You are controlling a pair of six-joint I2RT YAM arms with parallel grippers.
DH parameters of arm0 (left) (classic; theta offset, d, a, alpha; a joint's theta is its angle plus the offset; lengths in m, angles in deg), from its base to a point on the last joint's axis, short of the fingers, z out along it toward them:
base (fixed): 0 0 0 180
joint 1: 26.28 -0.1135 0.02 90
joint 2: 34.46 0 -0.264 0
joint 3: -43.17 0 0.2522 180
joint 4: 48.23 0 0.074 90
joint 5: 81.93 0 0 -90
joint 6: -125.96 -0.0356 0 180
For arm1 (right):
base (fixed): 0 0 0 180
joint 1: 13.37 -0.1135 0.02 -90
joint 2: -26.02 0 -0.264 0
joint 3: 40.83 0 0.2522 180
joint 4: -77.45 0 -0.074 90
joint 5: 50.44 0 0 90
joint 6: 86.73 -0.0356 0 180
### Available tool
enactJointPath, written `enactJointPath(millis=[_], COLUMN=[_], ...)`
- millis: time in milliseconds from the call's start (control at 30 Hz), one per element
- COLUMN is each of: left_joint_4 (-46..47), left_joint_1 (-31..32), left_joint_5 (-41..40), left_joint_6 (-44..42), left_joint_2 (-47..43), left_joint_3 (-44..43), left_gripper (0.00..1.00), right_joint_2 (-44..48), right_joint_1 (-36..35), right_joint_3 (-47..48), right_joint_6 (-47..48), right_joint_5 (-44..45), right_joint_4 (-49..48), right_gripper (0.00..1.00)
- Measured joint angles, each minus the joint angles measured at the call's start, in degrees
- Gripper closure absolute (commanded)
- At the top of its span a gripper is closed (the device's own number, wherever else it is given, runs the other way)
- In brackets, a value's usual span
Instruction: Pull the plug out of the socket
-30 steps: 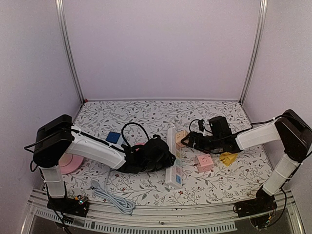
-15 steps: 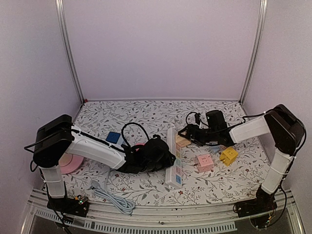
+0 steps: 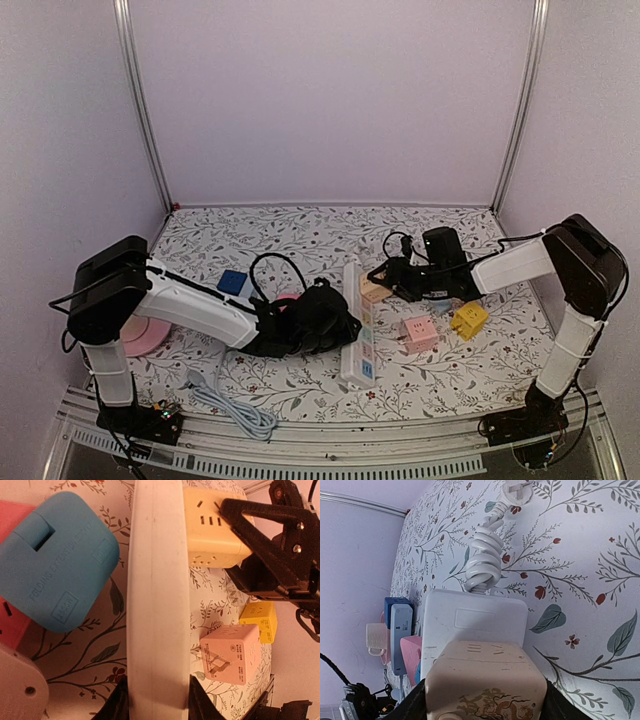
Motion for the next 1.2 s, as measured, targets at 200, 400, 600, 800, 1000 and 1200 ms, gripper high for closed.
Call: enactJointPath(millis=[200,400,600,800,1000,1200], left_joint_4=[-0.92,-1.25,-1.29,-1.44,-1.51,-2.23], left_joint_1=[0.72,1.11,1.25,1.38,1.38,1.38], left_joint_5=[-0.22,0.0,0.74,1.49,1.51,0.63], left_joint_6=[0.87,0.96,0.98,0.98,1.05,2.47], left_joint_2=[0.0,0.0,0.0,0.0,0.0,0.2], left_joint_3=[-0.59,-0.79,-0.76,-0.76,-0.79,-1.01], left_gripper=[1.0,1.0,1.0,1.0,1.0,1.0], right_joint_2=[3.1,4.92,4.92,4.66,4.61,5.14], right_joint_1=[-1.09,-1.33,0.52,1.57,0.33,-4.61], right_joint_3=[-0.22,-0.22,-2.64,-5.03,-5.4,-0.22], right_joint_6=[1.16,3.23,3.02,1.31,0.44,2.51], right_joint_5=[2.6,4.15,1.09,-1.68,-0.66,9.11], right_joint_4=[4.2,7.21,4.68,0.98,0.04,7.56], right_gripper=[0.86,0.88,0.88,0.89,0.89,0.89])
